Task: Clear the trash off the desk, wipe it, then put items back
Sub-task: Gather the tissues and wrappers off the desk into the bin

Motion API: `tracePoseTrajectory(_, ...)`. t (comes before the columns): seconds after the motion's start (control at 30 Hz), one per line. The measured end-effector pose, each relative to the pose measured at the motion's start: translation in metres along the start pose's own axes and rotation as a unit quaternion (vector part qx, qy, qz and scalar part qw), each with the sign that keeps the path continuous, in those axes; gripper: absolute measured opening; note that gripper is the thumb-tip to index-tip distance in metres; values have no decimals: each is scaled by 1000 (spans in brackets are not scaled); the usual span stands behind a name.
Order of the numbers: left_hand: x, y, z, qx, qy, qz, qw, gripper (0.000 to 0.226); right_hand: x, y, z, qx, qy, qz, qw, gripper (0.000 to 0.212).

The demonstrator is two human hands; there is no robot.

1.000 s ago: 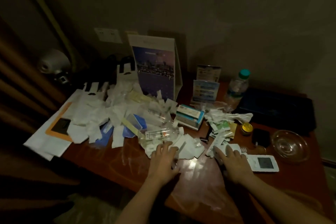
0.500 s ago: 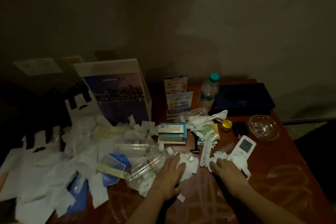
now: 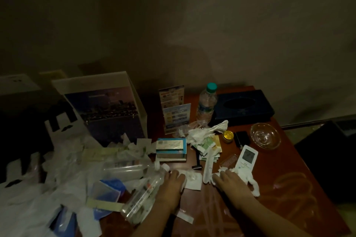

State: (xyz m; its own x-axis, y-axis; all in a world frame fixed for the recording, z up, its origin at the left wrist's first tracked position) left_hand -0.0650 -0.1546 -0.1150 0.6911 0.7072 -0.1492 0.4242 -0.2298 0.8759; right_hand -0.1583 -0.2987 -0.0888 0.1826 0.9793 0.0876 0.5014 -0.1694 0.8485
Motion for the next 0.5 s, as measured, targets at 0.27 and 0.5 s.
tracePoseTrajectory(0.27,-4,6,11,-2,17,-37,999,38,7,21,9,-178,-3,157,972,8)
tracePoseTrajectory(0.5,-1,7,8,7,23,-28,999,42,17,14,30,-136,13,84,987,37)
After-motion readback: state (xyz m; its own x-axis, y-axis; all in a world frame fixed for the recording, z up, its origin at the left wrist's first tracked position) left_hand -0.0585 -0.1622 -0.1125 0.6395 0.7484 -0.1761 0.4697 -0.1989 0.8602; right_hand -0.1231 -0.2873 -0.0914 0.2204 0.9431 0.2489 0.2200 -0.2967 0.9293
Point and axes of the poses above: each hand's wrist, its own z-axis towards the middle knuckle, its own y-axis out of the back of the hand, x = y × z, the point moved 8 cm from there along z, towards the middle knuckle, and after that the axes turned 5 degrees about z, right-handed, at the moved point
